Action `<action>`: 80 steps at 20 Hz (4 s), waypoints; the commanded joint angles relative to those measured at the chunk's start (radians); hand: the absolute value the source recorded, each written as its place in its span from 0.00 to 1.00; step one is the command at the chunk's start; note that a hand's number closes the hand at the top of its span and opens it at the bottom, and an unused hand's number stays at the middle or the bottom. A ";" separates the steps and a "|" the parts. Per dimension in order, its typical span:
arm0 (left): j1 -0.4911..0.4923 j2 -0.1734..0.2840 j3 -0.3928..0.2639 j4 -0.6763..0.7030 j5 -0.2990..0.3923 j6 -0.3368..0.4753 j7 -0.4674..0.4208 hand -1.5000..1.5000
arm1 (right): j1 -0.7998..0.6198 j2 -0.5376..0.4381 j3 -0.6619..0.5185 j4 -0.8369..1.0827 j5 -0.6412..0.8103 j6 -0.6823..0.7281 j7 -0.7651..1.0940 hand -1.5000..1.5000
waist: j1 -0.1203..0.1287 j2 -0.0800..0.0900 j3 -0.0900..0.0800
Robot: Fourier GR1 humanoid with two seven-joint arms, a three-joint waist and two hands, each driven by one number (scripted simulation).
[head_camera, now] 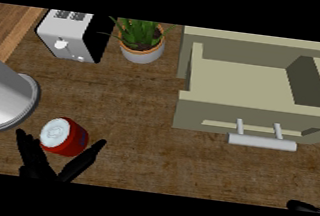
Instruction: Pick up the can, place it into the drawer and close the drawer
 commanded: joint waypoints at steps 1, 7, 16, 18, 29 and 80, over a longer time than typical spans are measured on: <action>0.034 -0.001 0.079 0.026 0.123 -0.067 -0.121 0.00 | 0.045 -0.026 -0.078 -0.006 -0.069 0.060 -0.027 0.00 | 0.000 0.000 0.001; -0.022 -0.001 0.089 0.237 0.354 -0.109 -0.350 0.00 | 0.083 0.006 -0.057 -0.133 -0.048 0.046 0.040 0.00 | -0.002 0.000 0.000; -0.117 -0.001 0.242 0.483 0.488 -0.281 -0.524 0.00 | -0.081 -0.031 -0.077 -0.071 -0.030 0.007 0.150 0.00 | 0.000 0.001 0.000; -0.176 -0.001 0.273 0.578 0.521 -0.307 -0.551 0.00 | -0.057 -0.020 -0.091 -0.012 -0.031 0.048 0.063 0.00 | -0.002 0.002 0.001; -0.246 0.045 0.270 0.590 0.429 -0.396 -0.460 0.00 | -0.021 -0.007 -0.088 -0.119 -0.034 0.065 0.142 0.00 | -0.004 0.000 0.001; -1.223 0.042 0.097 0.596 0.149 -0.724 0.286 1.00 | -0.144 -0.009 -0.100 -0.137 0.047 -0.001 0.222 0.00 | -0.005 -0.001 0.001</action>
